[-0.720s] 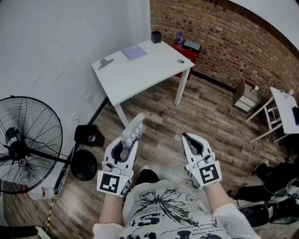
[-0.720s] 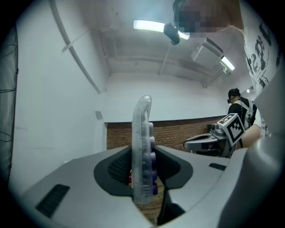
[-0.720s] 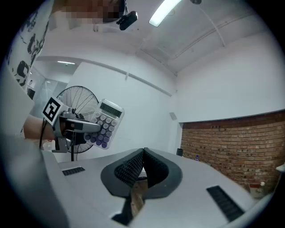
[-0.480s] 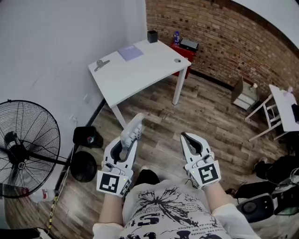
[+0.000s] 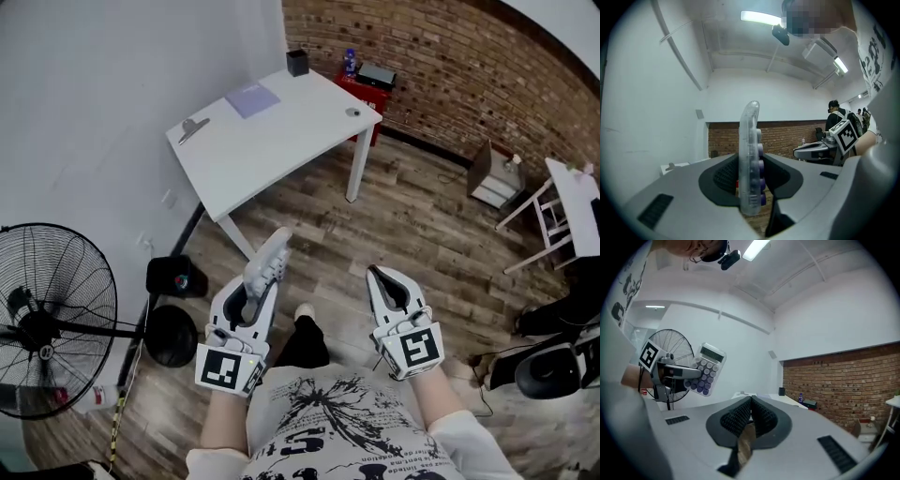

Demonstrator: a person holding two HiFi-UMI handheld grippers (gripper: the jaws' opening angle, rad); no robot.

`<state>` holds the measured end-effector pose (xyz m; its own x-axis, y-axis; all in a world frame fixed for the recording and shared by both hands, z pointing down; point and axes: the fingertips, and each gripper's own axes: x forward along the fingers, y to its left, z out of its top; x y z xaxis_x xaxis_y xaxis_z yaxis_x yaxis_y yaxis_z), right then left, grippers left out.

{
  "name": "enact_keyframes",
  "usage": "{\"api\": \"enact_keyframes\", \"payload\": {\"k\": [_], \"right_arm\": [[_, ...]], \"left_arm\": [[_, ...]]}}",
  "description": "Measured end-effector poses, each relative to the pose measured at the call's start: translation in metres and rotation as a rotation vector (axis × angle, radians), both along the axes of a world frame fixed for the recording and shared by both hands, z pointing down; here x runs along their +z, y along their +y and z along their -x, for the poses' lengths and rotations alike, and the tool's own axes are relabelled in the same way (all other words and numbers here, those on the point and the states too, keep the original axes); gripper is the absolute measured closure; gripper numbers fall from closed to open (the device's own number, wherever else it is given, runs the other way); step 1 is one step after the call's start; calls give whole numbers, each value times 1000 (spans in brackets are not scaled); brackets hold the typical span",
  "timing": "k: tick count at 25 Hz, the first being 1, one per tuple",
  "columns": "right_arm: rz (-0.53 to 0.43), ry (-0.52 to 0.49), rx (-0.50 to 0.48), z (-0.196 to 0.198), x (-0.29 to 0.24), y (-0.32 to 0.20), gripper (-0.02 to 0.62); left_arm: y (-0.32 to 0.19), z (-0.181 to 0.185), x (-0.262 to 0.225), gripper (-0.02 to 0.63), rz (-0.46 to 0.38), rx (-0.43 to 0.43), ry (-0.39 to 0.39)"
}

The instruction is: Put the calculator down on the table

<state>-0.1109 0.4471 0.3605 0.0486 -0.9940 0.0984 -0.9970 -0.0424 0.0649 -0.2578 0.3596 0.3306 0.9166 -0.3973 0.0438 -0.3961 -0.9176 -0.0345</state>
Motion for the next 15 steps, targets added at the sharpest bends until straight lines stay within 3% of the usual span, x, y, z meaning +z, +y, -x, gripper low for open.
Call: {"api": "enact_keyframes", "payload": {"k": [6,10,15], "right_arm": [[40,1,7,-31,26,-65,581],[96,6,33,-67,41,-139,581],[101,-2,82,-127,28,-241,581]], "left_arm": [[-71,-35,28,463,49,7,-4],[-150,-73,40,463,80,23,0],[-250,-125,32,463,83,40,10]]}}
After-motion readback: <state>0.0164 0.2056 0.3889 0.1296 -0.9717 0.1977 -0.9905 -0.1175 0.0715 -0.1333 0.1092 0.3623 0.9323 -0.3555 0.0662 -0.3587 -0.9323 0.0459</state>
